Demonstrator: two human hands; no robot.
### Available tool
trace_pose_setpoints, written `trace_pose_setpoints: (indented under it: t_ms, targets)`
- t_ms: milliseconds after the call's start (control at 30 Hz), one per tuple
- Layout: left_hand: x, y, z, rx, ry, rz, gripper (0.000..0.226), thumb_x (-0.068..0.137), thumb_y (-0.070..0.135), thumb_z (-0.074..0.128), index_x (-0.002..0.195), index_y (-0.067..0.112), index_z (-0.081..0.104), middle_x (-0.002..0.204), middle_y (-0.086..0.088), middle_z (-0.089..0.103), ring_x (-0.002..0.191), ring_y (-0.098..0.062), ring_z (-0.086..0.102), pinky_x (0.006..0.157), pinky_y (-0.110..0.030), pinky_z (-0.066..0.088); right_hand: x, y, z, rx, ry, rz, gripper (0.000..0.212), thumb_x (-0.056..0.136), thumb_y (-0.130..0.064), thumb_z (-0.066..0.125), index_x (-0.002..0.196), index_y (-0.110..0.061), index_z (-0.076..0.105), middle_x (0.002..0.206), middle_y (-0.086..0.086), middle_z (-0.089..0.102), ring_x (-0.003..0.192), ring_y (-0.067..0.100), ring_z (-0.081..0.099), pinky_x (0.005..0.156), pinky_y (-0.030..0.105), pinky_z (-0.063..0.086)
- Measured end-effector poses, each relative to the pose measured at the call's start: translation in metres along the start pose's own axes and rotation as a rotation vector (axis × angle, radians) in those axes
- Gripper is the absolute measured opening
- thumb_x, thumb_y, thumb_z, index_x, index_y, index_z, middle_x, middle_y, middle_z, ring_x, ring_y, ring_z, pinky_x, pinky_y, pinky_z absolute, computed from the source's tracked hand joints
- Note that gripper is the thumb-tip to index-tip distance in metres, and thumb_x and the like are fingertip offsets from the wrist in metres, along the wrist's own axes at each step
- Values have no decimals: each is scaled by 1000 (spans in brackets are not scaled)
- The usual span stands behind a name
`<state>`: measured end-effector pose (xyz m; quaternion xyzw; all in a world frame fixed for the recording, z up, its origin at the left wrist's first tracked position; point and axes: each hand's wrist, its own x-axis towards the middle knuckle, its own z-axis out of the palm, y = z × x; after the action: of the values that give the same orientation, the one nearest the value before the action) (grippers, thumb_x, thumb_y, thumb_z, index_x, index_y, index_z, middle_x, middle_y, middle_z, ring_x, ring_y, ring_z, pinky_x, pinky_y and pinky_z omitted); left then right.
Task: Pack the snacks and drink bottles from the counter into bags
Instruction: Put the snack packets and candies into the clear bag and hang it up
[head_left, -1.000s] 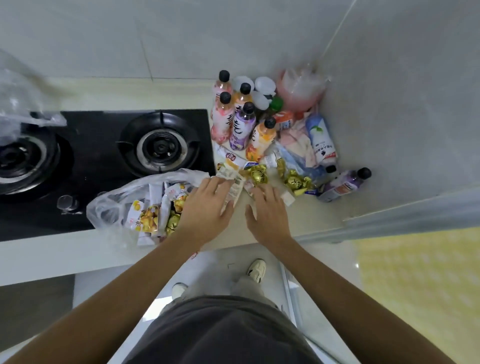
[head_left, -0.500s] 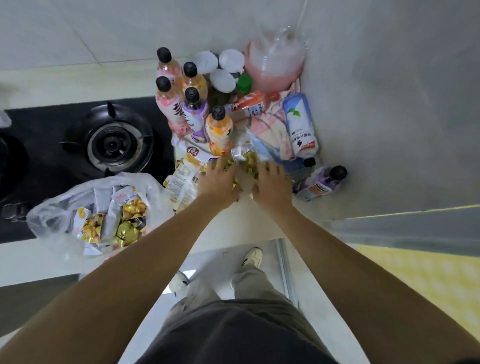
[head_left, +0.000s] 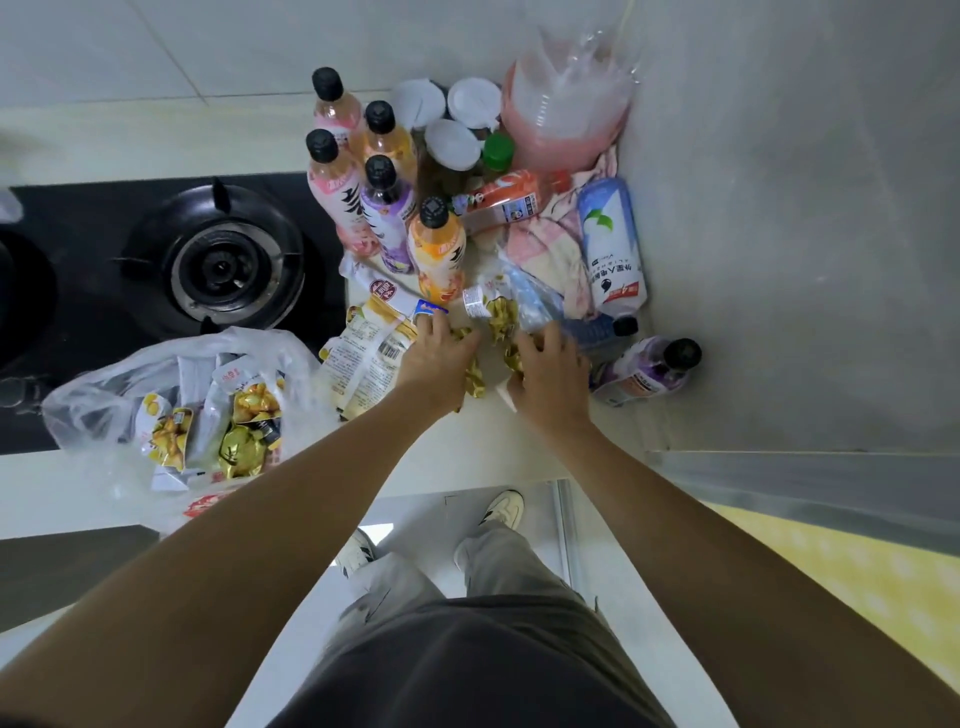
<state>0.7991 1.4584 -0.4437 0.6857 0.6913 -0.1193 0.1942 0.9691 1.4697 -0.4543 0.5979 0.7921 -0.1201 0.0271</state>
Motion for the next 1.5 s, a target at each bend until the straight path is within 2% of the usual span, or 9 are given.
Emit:
trace_pose_setpoints:
  t_ms: [100,333,433,567,733,1000,1200,1367,1500]
  targets:
    - [-8,-4,1,-33,8,12,74,72,14,85,130,23,40,129,-18,34,125,-35,34,80,-39,58,-15,-8,0,-14,36,7,48,75,-29,83,115,-18,58,123,14,52,106,35,58,83,44,52]
    - [-27,-28,8,-59,24,94,57,83,29,75,128,24,41,132,-17,34,119,-35,39,73,-38,49,-46,-36,-7,13,117,51,45,75,-28,78,114,-20,57,117,11,49,97,33,56,76,42,53]
    - [-47,-38,4,-128,94,117,51,78,26,74,118,21,43,121,-14,37,113,-34,39,65,-36,41,-56,-52,-16,72,161,56,43,77,-28,77,115,-20,57,116,9,47,97,33,54,77,44,53]
    - [-91,-63,-11,-279,256,155,54,74,29,77,116,22,44,112,-9,38,104,-31,39,66,-42,51,-68,-82,-30,247,270,44,36,83,-28,75,113,-19,59,119,8,47,101,32,53,80,46,52]
    - [-156,-126,-25,-356,425,89,50,75,33,74,114,23,44,109,-8,39,100,-29,42,69,-43,51,-91,-149,-45,494,310,-56,35,85,-28,75,114,-23,56,119,3,45,109,31,55,86,49,52]
    - [-223,-241,-22,-419,500,-81,45,75,31,75,110,23,48,111,-4,40,105,-26,42,73,-40,50,-101,-288,-52,522,297,-307,35,84,-22,74,114,-20,57,117,1,44,110,23,54,87,45,53]
    - [-229,-311,7,-393,368,-182,49,75,27,81,110,18,48,112,-7,41,106,-30,41,78,-42,49,-81,-355,-16,383,190,-396,36,83,-25,75,113,-23,54,117,-1,43,109,24,54,90,45,52]
    - [-205,-331,21,-371,248,-178,49,79,28,78,115,18,47,118,-9,41,114,-30,37,80,-43,46,-55,-363,25,132,114,-254,35,86,-32,77,110,-20,53,119,4,44,107,27,53,87,44,53]
    - [-182,-327,17,-352,275,-79,40,83,14,67,120,16,51,123,-10,46,115,-31,41,79,-41,44,-45,-359,33,-6,100,-167,37,83,-26,78,109,-18,53,120,7,47,111,29,50,88,42,52]
